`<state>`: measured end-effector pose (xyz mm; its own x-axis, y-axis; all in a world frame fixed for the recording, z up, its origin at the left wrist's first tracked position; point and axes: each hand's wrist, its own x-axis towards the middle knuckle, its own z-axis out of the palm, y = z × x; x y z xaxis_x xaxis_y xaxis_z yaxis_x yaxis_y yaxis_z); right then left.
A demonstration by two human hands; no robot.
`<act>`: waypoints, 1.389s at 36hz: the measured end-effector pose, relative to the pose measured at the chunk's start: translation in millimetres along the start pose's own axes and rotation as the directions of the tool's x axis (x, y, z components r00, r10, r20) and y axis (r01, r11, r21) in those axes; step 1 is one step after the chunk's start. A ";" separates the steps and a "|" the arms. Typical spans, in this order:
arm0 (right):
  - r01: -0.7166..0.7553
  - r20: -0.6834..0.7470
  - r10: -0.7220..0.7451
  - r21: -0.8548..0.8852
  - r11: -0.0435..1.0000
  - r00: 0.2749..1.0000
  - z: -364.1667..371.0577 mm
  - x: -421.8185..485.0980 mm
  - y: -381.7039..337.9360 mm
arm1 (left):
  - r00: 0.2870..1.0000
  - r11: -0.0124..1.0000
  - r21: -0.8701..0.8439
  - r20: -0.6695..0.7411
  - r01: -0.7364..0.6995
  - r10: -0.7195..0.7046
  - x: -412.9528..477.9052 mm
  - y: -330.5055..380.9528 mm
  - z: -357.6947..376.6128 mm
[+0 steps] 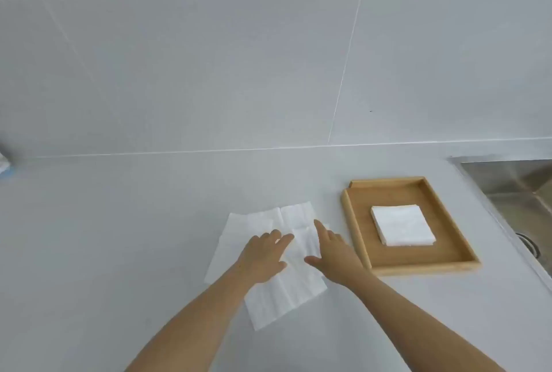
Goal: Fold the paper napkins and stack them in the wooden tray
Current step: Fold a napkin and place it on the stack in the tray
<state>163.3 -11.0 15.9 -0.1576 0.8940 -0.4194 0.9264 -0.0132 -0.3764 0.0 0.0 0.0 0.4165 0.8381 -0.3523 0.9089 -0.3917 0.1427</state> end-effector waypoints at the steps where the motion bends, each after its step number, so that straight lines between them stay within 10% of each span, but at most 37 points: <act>1: -0.028 0.007 0.028 0.016 0.999 1.000 1.5 0.3 0.8 | 1.000 1.000 0.013 0.020 -0.007 0.007 2.9 2.0 -0.8; 17: -0.364 0.155 0.333 0.277 0.889 0.930 35.7 -3.8 15.3 | 0.971 0.957 0.168 0.093 -0.235 0.222 43.2 24.2 7.3; 50: -0.054 -0.138 0.085 0.215 0.975 0.987 -5.3 27.5 -9.0 | 0.967 0.975 -0.218 -0.254 -0.038 -0.019 29.8 -27.7 -21.3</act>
<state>152.4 16.0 12.2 -0.0295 0.9428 -0.3320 0.8382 -0.1577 -0.5221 -12.3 43.9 5.2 0.3897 0.9145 -0.1086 0.8748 -0.3308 0.3540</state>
